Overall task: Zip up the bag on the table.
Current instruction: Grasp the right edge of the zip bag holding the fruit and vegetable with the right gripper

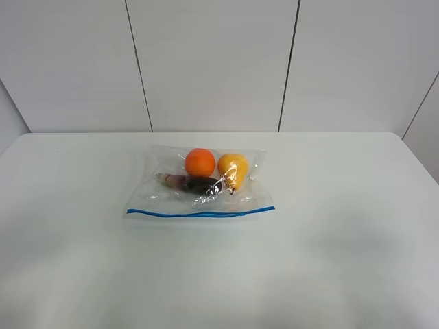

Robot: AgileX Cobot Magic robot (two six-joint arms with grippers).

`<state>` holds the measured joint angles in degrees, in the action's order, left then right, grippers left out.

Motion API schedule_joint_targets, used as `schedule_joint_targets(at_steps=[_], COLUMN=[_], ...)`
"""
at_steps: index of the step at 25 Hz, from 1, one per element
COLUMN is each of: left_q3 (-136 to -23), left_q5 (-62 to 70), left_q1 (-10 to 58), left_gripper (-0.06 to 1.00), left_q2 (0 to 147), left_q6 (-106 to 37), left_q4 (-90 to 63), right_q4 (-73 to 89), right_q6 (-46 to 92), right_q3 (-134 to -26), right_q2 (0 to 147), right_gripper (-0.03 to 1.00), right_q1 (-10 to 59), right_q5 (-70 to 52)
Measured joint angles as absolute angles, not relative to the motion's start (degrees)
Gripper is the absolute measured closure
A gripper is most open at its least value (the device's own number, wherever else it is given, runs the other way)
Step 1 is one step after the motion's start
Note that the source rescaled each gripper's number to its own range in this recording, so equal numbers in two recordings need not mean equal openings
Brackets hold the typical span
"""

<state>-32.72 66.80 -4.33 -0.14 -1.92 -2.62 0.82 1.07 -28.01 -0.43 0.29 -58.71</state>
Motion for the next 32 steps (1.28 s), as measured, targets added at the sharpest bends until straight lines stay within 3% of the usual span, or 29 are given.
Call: schedule_joint_targets(at_steps=[10,22,32], left_q3=[-32.7,-32.7,-32.7], left_q5=[66.8,66.8,66.8], left_q1=[-4.3,-4.3,-4.3], left_gripper=[-0.05,-0.05,-0.05], left_q2=[-0.1,-0.1,-0.1], left_q6=[-1.9,-1.9,-1.9], left_q4=[-2.6,-2.6,-2.6], right_q4=[0.7,13.0,36.6], right_q6=[1.1,2.6,18.3], right_q3=[-33.0,-59.7,-68.1], right_q2=[6.0,54.6,90.1], right_gripper=[-0.03,0.0,0.01], right_q1=[0.3,0.3,0.3], right_q5=[-56.3,-54.7,-55.7])
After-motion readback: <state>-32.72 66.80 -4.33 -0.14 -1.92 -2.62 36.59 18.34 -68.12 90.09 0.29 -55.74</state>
